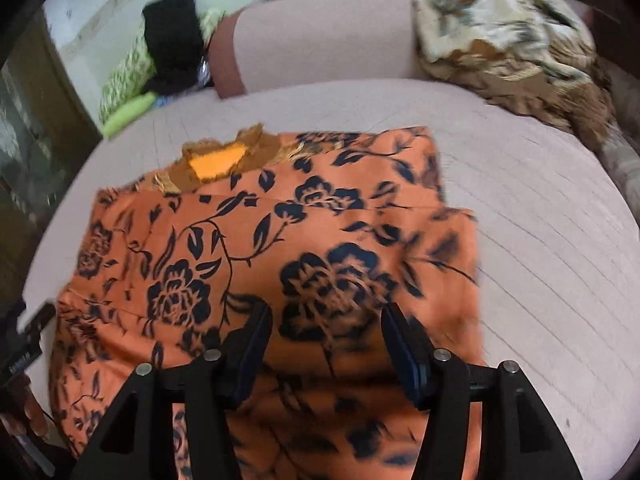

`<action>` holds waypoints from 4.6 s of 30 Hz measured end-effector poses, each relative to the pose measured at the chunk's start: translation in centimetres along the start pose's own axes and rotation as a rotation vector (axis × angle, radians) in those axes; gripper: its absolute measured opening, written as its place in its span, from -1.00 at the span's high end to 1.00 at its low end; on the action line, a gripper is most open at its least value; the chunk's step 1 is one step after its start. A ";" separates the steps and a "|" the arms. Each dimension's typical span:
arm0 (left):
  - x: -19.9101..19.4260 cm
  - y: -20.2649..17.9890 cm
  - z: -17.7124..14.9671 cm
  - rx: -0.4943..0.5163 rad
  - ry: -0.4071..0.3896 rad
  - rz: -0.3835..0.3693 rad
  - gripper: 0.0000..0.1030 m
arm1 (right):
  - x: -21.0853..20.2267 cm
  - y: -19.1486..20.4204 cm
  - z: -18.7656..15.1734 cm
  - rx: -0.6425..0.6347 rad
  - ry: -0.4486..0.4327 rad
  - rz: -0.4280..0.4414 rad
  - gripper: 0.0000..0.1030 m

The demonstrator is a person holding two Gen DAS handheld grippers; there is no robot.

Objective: Fold small clothes

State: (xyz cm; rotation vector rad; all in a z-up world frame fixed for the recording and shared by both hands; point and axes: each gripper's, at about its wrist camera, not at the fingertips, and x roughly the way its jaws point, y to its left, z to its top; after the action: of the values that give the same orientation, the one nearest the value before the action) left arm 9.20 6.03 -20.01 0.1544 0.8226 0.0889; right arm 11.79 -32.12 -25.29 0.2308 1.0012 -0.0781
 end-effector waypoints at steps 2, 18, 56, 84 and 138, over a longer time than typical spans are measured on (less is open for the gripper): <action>-0.2 2.1 -1.5 -0.028 0.034 0.027 -1.00 | -1.5 -1.3 -1.3 0.062 -0.018 0.024 -0.25; -3.7 5.7 -8.8 -0.119 0.244 -0.178 -1.00 | -10.3 -7.8 -9.8 0.132 0.020 0.092 -0.39; -2.7 5.6 -14.9 -0.277 0.411 -0.400 -0.28 | -7.9 -6.3 -17.4 0.215 0.238 -0.038 0.42; -4.7 6.0 -12.8 -0.227 0.446 -0.525 0.69 | -9.4 -11.1 -16.2 0.406 0.232 0.167 0.84; 15.6 2.2 12.5 -0.768 0.191 -0.725 -0.08 | 7.0 -15.2 12.4 0.677 0.050 0.248 0.62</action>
State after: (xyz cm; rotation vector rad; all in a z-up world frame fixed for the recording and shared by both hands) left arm 28.90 9.09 -22.54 -0.8850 0.9388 -0.2701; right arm 23.21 -49.43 -27.09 0.9774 0.9617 -0.1845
